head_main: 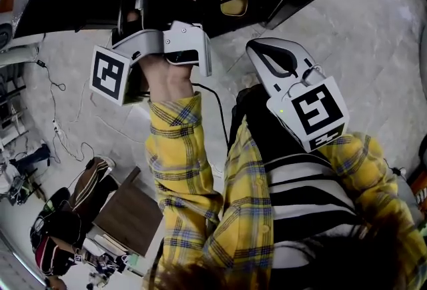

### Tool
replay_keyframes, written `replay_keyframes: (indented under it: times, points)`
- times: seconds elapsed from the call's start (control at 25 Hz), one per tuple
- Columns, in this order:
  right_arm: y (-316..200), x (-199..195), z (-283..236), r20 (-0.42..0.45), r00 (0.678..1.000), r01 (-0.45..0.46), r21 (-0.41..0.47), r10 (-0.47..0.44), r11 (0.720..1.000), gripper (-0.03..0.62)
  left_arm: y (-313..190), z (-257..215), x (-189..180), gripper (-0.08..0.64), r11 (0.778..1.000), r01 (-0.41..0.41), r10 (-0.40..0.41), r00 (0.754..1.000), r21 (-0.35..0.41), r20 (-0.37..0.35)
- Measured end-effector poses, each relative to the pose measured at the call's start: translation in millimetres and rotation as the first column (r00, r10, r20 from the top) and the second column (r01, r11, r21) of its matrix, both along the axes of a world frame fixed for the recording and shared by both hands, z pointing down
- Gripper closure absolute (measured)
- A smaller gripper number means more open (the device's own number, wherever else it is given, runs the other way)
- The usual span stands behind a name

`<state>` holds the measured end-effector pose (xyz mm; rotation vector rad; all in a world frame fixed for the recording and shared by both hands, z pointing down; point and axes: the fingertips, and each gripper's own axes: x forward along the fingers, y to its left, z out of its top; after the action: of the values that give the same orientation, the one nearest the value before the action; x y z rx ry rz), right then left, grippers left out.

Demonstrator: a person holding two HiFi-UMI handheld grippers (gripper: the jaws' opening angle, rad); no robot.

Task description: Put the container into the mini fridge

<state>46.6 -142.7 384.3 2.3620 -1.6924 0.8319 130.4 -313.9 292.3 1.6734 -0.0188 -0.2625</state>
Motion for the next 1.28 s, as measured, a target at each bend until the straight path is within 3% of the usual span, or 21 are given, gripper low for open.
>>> replay_keyframes:
  times: [0.48,0.76,0.84,0.92,0.96,1.0,1.04,1.12,1.16,1.2,1.24,1.28]
  points:
    - [8.3,-2.4,7.5,0.015,1.000,0.000,-0.005,0.000,1.000,0.566,8.2,-1.2,-2.3,0.231,1.000,-0.001,0.002,0.999,0.030,-0.040]
    - [12.2,-1.6,3.6,0.006,1.000,-0.005,0.005,0.005,1.000,0.566,27.4,10.9,-25.9,0.222,0.997,-0.019,0.021,1.000,0.081,-0.022]
    - [13.6,-1.8,3.5,0.006,1.000,-0.006,0.002,0.006,1.000,0.566,32.6,13.1,-34.3,0.224,0.992,-0.027,0.027,1.000,0.125,0.000]
    - [14.5,-1.3,3.8,0.004,1.000,-0.006,-0.002,0.006,1.000,0.566,38.9,14.9,-40.9,0.224,0.964,-0.038,0.022,0.998,0.263,0.064]
    - [14.1,-0.8,3.3,0.003,1.000,-0.005,-0.003,0.005,1.000,0.566,41.4,17.2,-44.0,0.225,0.928,-0.048,0.005,0.993,0.369,0.116]
    - [13.0,-0.4,2.1,0.003,1.000,-0.004,-0.002,0.004,1.000,0.566,43.2,19.3,-47.2,0.235,0.869,-0.065,-0.024,0.985,0.491,0.173]
    - [11.3,0.2,0.4,0.005,1.000,-0.003,0.001,0.003,1.000,0.566,44.9,19.5,-49.9,0.252,0.782,-0.089,-0.064,0.973,0.617,0.222]
    - [8.7,2.3,-2.3,0.006,1.000,-0.005,0.005,0.005,1.000,0.566,49.1,13.9,-52.2,0.299,0.557,-0.141,-0.157,0.950,0.818,0.270]
    - [8.6,4.0,-2.4,0.005,1.000,-0.007,0.006,0.007,1.000,0.566,51.1,10.8,-52.2,0.328,0.448,-0.160,-0.202,0.940,0.880,0.274]
    - [9.1,5.9,-1.7,0.001,1.000,-0.009,0.006,0.009,1.000,0.566,52.9,8.2,-51.4,0.347,0.353,-0.175,-0.239,0.933,0.919,0.269]
    - [9.7,7.6,-0.3,-0.002,1.000,-0.011,0.005,0.011,1.000,0.566,54.3,6.0,-49.7,0.358,0.274,-0.186,-0.267,0.928,0.943,0.261]
    - [9.8,8.8,0.8,0.000,1.000,-0.012,0.005,0.012,1.000,0.566,55.5,4.1,-47.1,0.363,0.210,-0.196,-0.288,0.924,0.958,0.252]
